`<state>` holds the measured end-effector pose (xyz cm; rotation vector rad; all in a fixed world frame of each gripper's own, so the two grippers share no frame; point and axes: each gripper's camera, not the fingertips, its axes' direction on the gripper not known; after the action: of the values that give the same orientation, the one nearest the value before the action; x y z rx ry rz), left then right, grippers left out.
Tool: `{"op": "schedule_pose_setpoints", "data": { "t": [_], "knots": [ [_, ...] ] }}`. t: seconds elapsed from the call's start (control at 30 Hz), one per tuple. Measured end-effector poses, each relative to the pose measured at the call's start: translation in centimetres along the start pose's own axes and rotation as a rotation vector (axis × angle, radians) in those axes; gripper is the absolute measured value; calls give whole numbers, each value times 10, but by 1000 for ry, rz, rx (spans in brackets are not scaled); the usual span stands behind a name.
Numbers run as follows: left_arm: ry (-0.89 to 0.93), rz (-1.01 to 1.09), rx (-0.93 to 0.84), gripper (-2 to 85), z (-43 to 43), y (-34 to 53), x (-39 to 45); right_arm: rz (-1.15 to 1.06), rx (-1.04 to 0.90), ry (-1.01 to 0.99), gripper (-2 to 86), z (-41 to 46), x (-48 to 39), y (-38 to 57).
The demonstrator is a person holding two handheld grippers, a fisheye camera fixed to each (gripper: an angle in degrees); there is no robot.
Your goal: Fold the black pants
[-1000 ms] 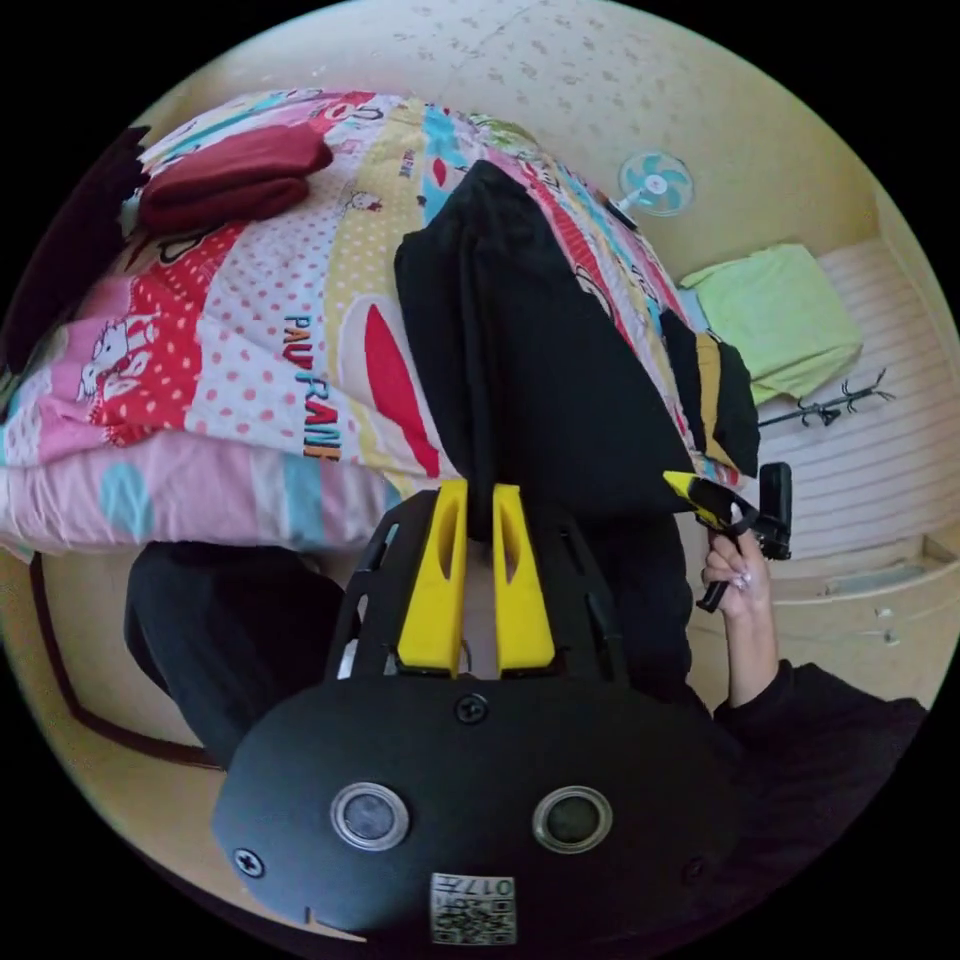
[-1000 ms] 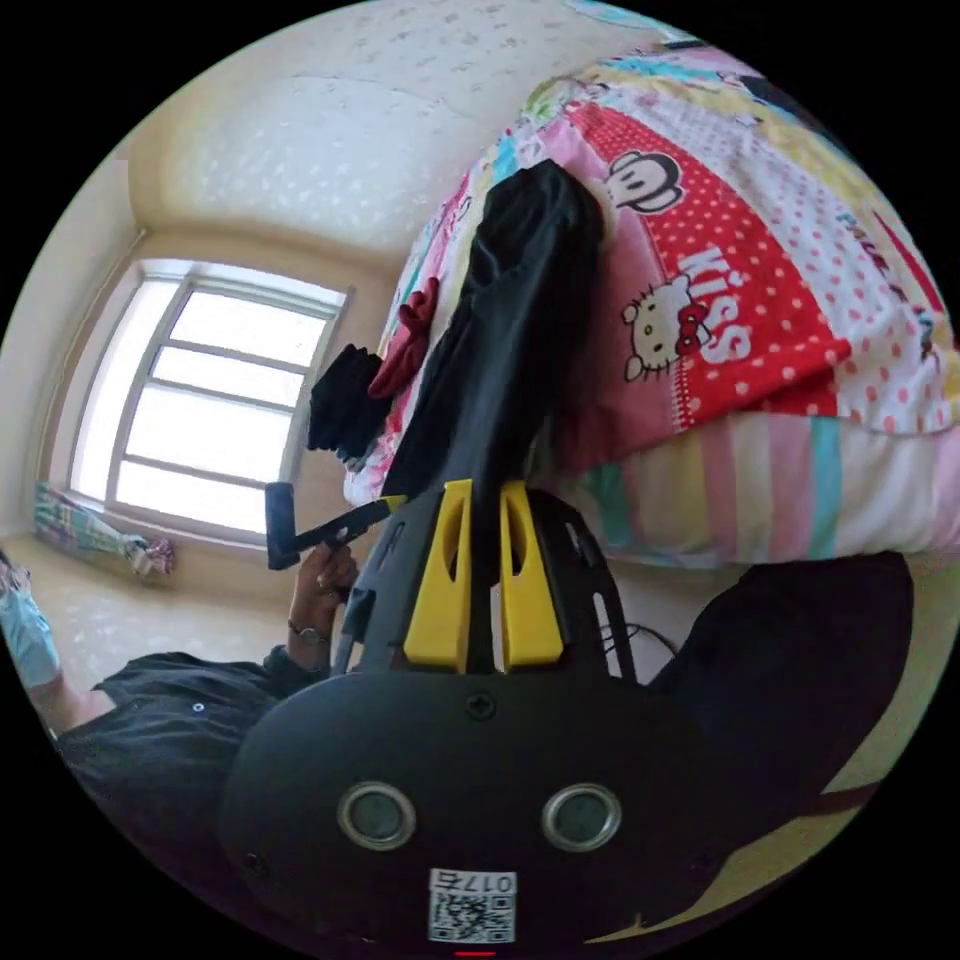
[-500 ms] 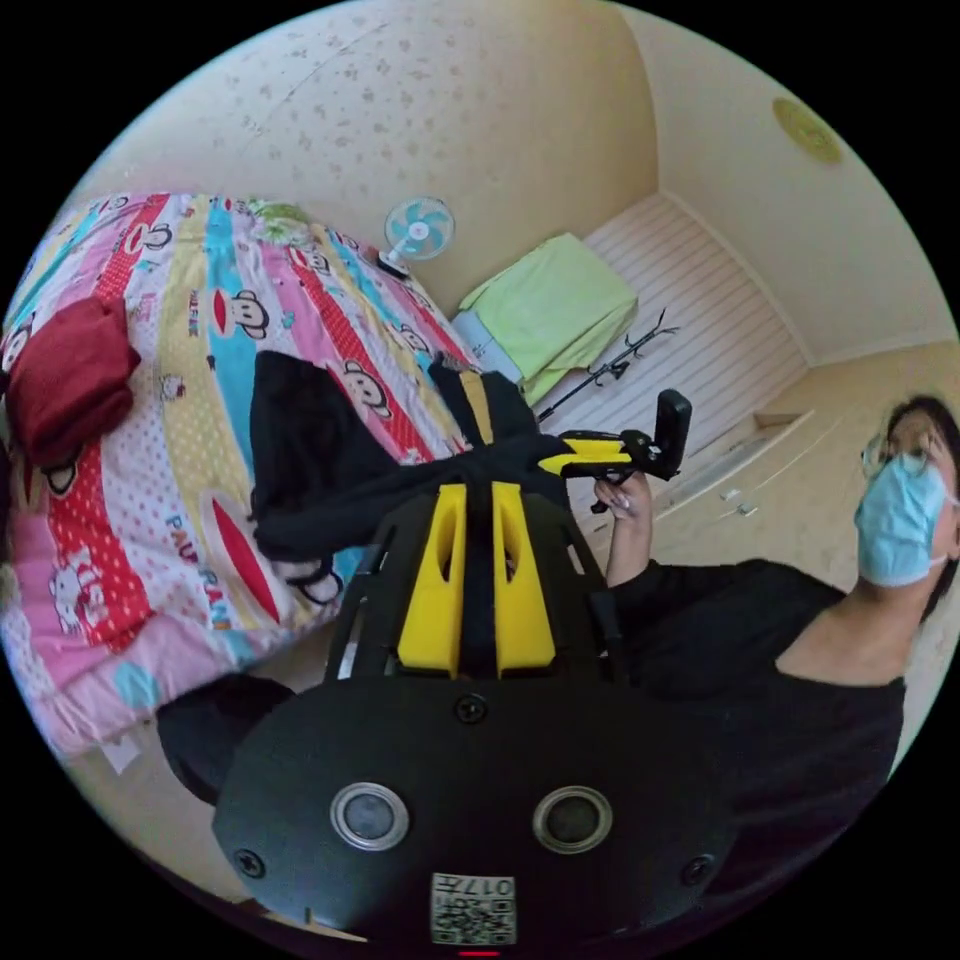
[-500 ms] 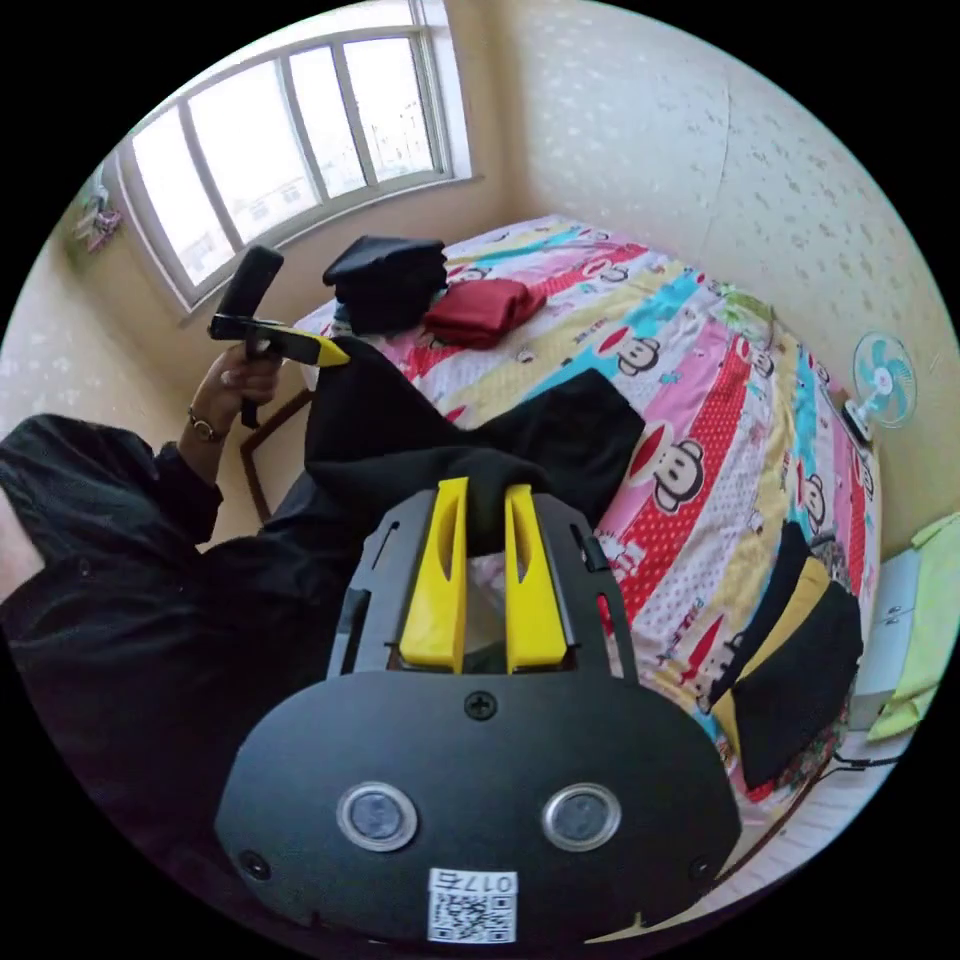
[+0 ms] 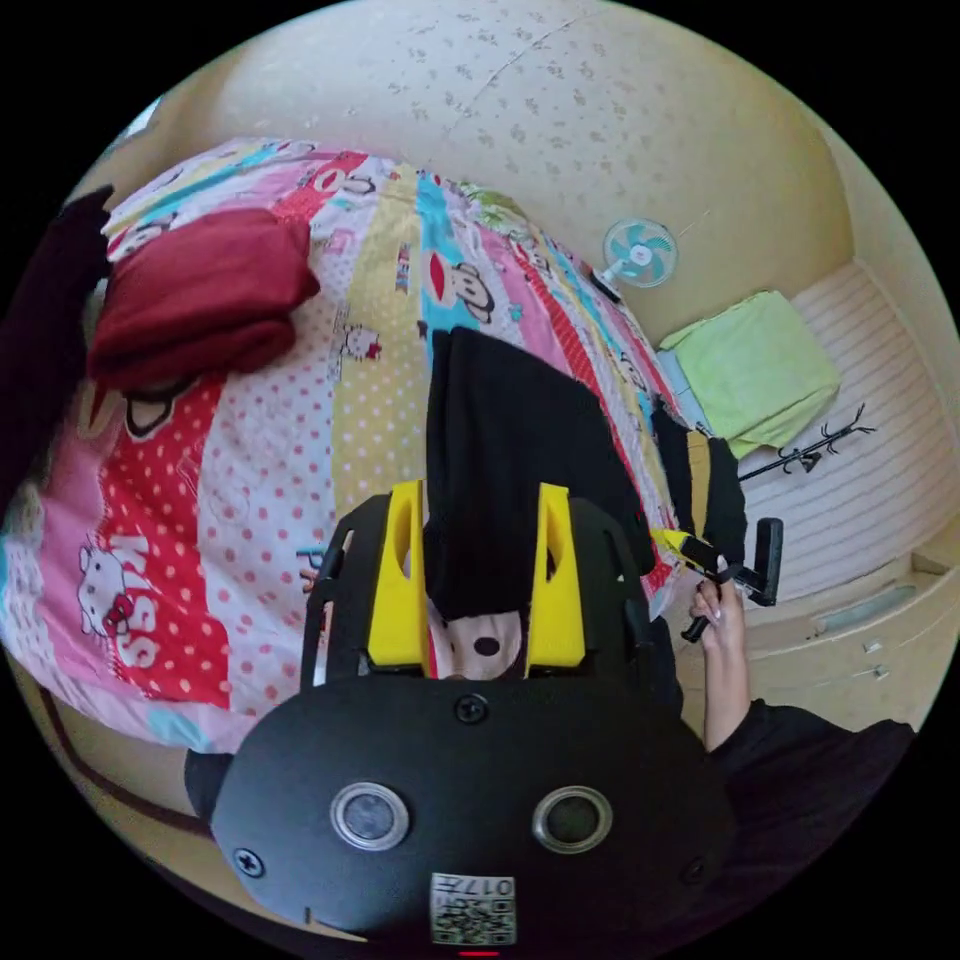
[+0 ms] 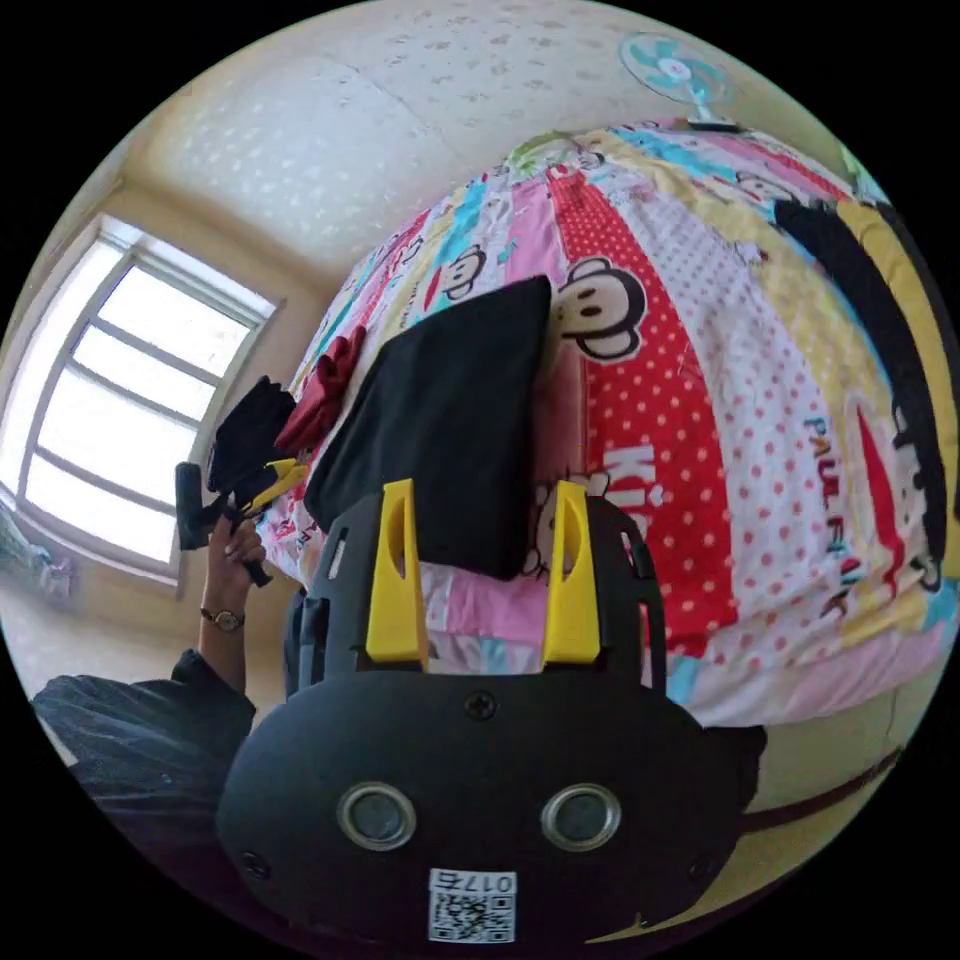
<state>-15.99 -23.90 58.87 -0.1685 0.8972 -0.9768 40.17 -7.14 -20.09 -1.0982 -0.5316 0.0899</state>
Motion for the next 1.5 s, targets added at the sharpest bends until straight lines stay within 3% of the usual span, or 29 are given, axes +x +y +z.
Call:
{"op": "schedule_pose_setpoints", "data": {
  "t": [0.1, 0.17, 0.37, 0.5, 0.67, 0.87, 1.1, 1.27, 1.33, 1.4, 1.47, 1.5],
  "knots": [
    [96, -103, -119, 180, 35, 10, -25, 135, 6, -127, 180, 10, 34, 37],
    [184, -167, -109, 180, 46, 15, -35, 228, 29, -290, 177, 7, 46, 63],
    [288, -218, -103, 100, 48, 17, -38, 205, -43, -490, 177, 46, 38, 75],
    [266, -152, -106, 81, 29, 27, -8, 266, -15, -644, 176, 87, 47, 48],
    [280, -87, -90, 71, 10, 39, 42, 450, 151, -866, 143, 111, 69, 22],
    [382, 122, 48, 66, -33, 25, 140, 253, 296, -982, 83, 25, 53, -2],
    [421, 632, 180, 74, -50, -10, 364, -94, 533, -870, 69, -158, 64, -52],
    [518, 846, 128, 82, 2, -15, 494, -332, 753, -590, 76, -304, 112, -43],
    [418, 788, -11, 93, 55, -13, 529, -242, 753, -499, 85, -322, 148, -36],
    [333, 697, -71, 97, 91, -3, 525, -9, 698, -377, 100, -317, 194, -23],
    [259, 650, -105, 100, 124, 14, 503, 368, 528, -64, 127, -280, 239, 10],
    [155, 620, -175, 103, 150, 26, 483, 435, 484, 34, 129, -269, 242, 20]
  ]
}}
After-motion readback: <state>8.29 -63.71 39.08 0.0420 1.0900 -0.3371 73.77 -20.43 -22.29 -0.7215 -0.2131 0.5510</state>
